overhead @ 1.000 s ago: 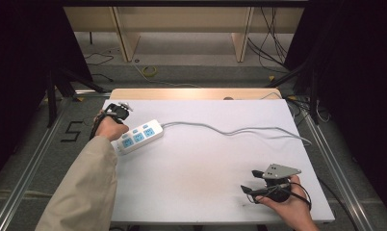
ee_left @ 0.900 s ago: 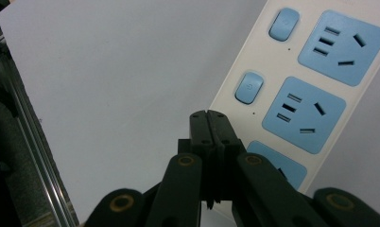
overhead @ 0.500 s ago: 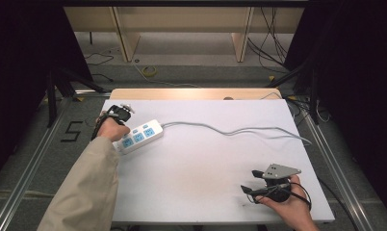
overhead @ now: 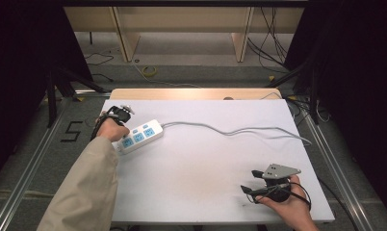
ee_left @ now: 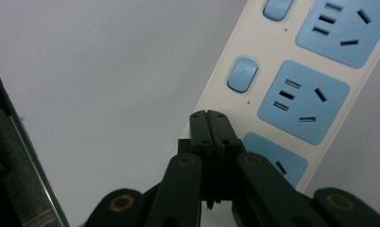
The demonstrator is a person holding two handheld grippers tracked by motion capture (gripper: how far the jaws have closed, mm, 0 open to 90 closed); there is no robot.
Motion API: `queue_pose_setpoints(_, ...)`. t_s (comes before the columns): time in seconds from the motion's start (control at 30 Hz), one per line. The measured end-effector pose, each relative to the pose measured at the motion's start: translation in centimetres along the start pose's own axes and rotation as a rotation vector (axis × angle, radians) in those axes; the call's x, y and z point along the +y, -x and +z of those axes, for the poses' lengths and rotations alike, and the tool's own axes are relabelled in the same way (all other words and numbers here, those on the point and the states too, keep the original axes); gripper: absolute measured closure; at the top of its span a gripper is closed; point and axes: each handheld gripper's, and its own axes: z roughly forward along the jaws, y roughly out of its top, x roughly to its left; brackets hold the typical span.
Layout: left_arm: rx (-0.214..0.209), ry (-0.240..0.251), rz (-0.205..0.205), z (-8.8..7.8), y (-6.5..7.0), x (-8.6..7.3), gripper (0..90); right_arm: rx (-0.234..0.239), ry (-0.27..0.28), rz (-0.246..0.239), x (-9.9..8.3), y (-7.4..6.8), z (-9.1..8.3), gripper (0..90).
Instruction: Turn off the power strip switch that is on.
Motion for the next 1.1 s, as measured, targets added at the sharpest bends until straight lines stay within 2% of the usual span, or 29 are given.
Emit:
queue_pose_setpoints(0.37,0.004,-0.02,0.0,0.2,-0.41,-0.27,89.8,0.002,0.002,-0.001,0.0,0.01,-0.01,29.9)
queue_pose_setpoints(1.03,-0.015,-0.007,-0.005,0.19,-0.49,-0.35,89.8,0.006,0.001,-0.001,0.04,-0.04,0.12,30.0)
queue_pose_setpoints(1.1,-0.013,-0.013,0.007,0.17,-0.48,-0.34,89.8,0.006,0.001,0.0,0.06,-0.06,0.12,30.0)
